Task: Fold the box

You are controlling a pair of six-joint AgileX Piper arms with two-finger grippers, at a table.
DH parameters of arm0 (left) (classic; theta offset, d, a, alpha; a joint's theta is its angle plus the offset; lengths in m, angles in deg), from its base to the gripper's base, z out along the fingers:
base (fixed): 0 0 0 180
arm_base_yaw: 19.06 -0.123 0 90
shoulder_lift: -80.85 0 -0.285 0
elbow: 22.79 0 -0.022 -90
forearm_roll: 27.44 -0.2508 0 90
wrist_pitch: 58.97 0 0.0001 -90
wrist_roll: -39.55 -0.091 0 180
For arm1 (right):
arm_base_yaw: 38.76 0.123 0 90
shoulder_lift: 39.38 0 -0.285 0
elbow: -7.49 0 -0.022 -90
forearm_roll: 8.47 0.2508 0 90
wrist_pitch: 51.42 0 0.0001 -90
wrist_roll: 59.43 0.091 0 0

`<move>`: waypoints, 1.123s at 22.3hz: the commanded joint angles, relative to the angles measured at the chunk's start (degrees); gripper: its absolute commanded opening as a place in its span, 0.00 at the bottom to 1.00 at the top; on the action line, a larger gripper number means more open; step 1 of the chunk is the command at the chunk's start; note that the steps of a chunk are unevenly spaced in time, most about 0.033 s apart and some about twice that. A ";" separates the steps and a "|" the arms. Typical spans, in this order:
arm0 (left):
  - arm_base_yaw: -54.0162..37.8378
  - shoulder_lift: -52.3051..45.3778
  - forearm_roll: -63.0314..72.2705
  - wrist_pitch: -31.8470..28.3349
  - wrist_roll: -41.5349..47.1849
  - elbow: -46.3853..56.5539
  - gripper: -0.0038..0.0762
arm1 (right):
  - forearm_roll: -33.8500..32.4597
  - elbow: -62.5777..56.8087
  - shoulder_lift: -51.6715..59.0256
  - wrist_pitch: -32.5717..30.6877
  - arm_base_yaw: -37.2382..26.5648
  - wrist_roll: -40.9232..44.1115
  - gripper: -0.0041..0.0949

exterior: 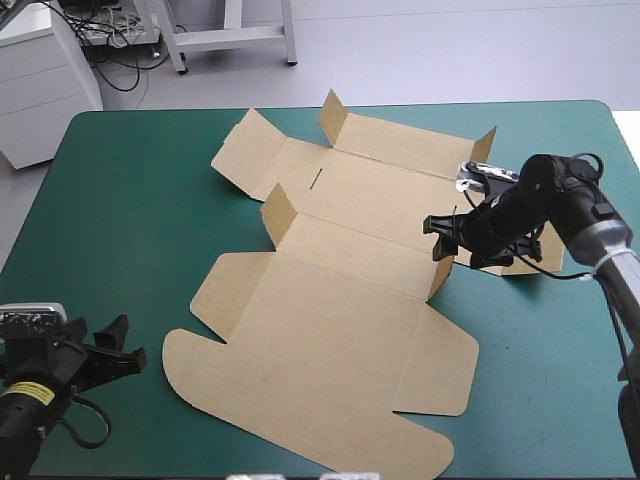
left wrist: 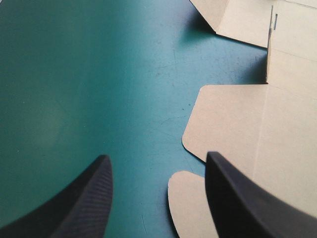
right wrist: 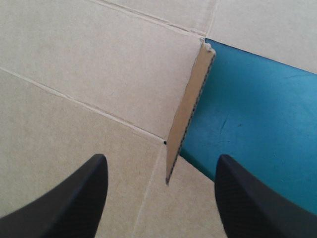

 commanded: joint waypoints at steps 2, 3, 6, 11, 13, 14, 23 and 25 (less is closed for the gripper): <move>0.06 0.65 0.73 -3.94 0.21 -2.03 0.54 | -1.43 4.78 -1.70 1.56 0.66 3.74 0.62; 0.06 0.65 0.73 -3.38 0.21 -2.03 0.54 | -2.37 5.06 -2.26 1.13 0.66 5.05 0.62; 0.06 0.65 0.73 -1.70 0.21 -2.03 0.54 | -5.85 5.65 -4.30 -0.06 0.66 6.51 0.63; 0.06 0.65 1.28 -1.47 0.21 -2.03 0.54 | -4.62 5.74 -7.07 1.40 0.66 7.48 0.62; 0.06 0.65 1.17 -1.47 0.21 -2.03 0.54 | -4.86 5.74 -8.49 1.28 1.58 7.48 0.62; 0.06 0.65 1.16 -1.47 0.21 -2.03 0.54 | -5.01 5.74 -8.98 1.40 2.16 7.48 0.62; 0.06 0.65 0.66 -0.01 0.00 -2.03 0.54 | -8.31 6.14 -11.97 2.41 4.63 7.84 0.57; 0.06 0.65 0.66 0.24 0.00 -2.03 0.54 | -9.31 6.18 -11.97 2.41 4.63 7.84 0.50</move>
